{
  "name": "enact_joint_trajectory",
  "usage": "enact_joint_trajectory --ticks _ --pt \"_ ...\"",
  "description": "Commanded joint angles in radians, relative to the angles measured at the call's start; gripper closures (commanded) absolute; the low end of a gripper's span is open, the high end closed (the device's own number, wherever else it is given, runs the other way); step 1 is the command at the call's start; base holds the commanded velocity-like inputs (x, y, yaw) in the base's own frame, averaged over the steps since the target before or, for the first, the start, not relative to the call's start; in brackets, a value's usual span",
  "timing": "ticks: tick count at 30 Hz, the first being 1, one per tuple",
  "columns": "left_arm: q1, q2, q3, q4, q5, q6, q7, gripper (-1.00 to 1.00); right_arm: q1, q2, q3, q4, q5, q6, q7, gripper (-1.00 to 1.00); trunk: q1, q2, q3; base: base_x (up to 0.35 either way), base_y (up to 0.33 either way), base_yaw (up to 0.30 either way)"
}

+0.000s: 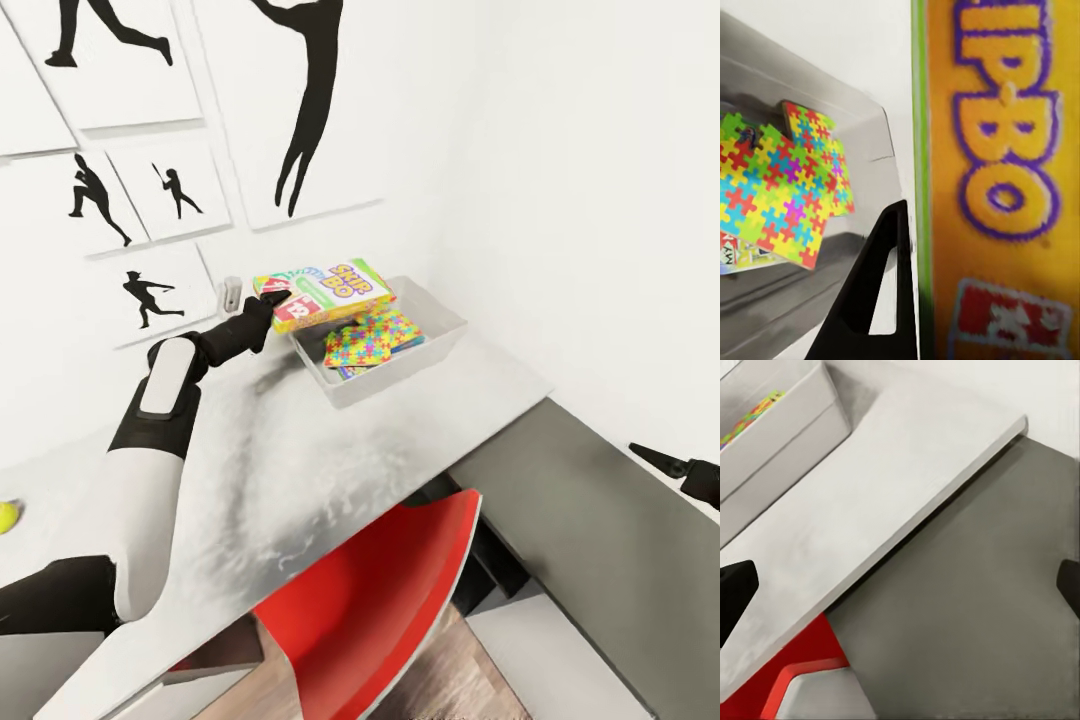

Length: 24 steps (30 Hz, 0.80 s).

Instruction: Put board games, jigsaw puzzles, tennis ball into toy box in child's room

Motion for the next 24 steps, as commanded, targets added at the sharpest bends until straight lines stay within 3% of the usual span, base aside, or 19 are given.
enact_joint_trajectory --ticks 1,8,11,13,24 --pt "-0.005 0.0 0.006 0.003 0.014 -0.001 0.01 1.0 -0.002 0.0 0.003 0.0 0.001 0.006 0.004 -1.0 0.001 -0.002 -0.002 0.0 0.0 -0.282" --pt "-0.057 0.011 0.015 0.074 -0.001 -0.048 0.012 1.0 -0.002 0.0 0.015 0.0 0.002 0.006 0.004 -1.0 0.001 -0.002 -0.002 0.0 0.0 -0.273" --pt "-0.101 0.016 0.016 0.159 -0.005 -0.076 0.007 1.0 -0.002 0.0 0.018 0.0 0.001 0.006 0.004 -1.0 0.001 -0.002 -0.002 0.0 0.0 -0.263" --pt "-0.155 0.019 0.016 0.264 -0.008 -0.13 0.003 1.0 -0.002 0.0 0.019 0.0 0.001 0.006 0.004 -1.0 0.001 -0.002 -0.002 0.0 0.0 -0.238" --pt "-0.294 0.015 0.01 0.516 -0.012 -0.223 0.009 1.0 -0.002 0.0 0.022 0.0 0.001 0.006 0.012 -1.0 0.001 -0.002 -0.002 0.0 0.0 -0.117"
